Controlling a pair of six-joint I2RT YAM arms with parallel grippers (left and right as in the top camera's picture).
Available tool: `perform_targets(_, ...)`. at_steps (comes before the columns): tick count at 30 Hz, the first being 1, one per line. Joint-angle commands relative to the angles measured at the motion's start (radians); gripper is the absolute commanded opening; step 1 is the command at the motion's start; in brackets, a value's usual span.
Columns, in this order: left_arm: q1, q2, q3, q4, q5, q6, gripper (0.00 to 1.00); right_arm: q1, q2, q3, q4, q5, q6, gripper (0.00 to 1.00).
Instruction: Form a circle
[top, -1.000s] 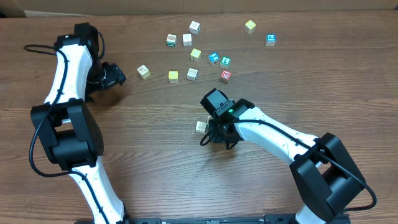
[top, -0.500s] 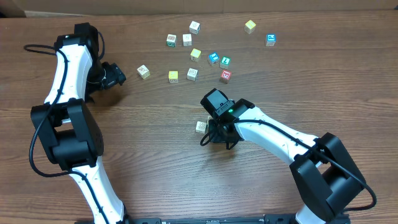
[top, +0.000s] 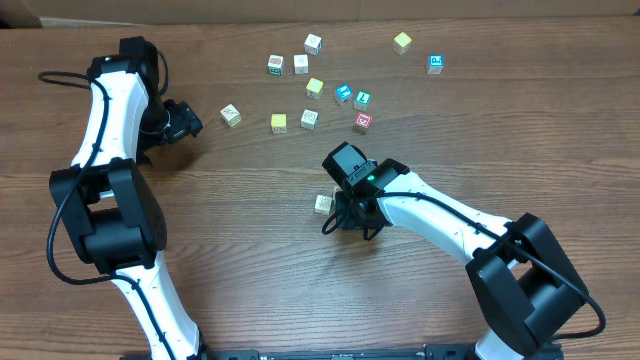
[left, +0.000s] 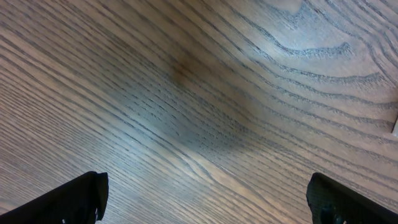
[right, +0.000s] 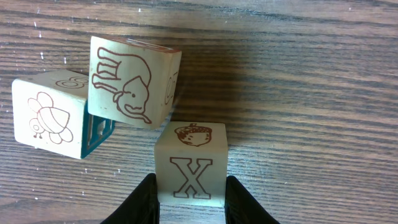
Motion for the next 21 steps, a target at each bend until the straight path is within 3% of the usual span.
perform_targets(1,-0.006,0.013,-0.004,0.0,0.002,-0.021,1.0,0.001,0.003,0.032,0.006,0.003,-0.001,0.3)
perform_targets(21,-0.006,0.013,-0.004,0.0,0.002,-0.021,1.0,0.001,0.003,0.052,0.002,0.018,-0.011,0.38)
